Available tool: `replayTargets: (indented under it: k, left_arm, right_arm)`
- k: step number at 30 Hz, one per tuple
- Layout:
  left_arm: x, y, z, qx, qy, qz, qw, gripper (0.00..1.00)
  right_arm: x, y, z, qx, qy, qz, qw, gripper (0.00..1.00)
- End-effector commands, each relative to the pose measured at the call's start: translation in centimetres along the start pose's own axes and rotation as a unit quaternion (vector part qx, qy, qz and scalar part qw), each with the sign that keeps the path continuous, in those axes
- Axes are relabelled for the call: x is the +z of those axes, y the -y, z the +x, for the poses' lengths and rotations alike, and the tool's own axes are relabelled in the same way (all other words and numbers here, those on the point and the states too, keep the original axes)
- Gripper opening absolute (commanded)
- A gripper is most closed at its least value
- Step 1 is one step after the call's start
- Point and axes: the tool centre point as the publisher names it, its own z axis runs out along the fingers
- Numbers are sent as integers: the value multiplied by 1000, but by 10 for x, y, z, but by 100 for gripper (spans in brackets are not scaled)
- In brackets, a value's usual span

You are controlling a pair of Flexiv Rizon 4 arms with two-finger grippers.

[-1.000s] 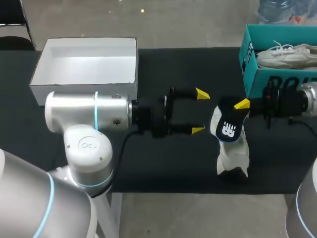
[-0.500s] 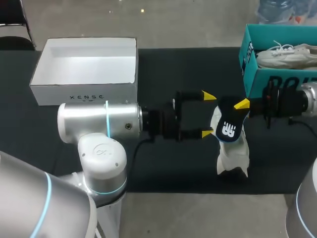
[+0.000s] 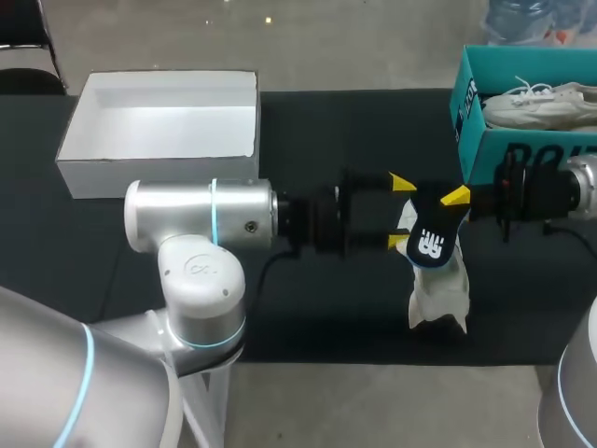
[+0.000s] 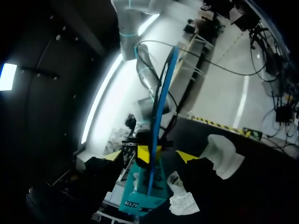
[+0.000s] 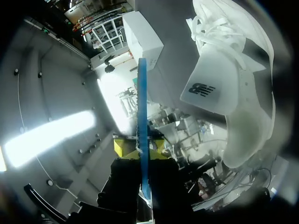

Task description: Take the shoe out of the shoebox, open the shoe tongue, remove and reinsert the insole, then place the shoe into the shoebox

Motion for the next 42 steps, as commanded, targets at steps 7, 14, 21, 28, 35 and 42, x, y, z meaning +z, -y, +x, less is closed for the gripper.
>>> replayTargets:
  k: [7,14,21,28,35,42]
  left_arm:
    - [16,0,0,5,-3,3,1000,44]
    - [23,1,4,6,-10,6,1000,48]
    - [26,-2,4,8,-13,6,1000,0]
    - [31,2,3,9,-13,11,1000,0]
    - [31,6,2,15,-11,11,1000,0]
    - [19,10,3,26,-16,0,1000,0]
  right_arm:
    - [1,1,0,0,1,-2,1000,0]
    - [1,1,0,0,1,-2,1000,0]
    - [1,1,0,0,1,-2,1000,0]
    - [1,1,0,0,1,-2,1000,0]
    - [1,1,0,0,1,-2,1000,0]
    - [1,1,0,0,1,-2,1000,100]
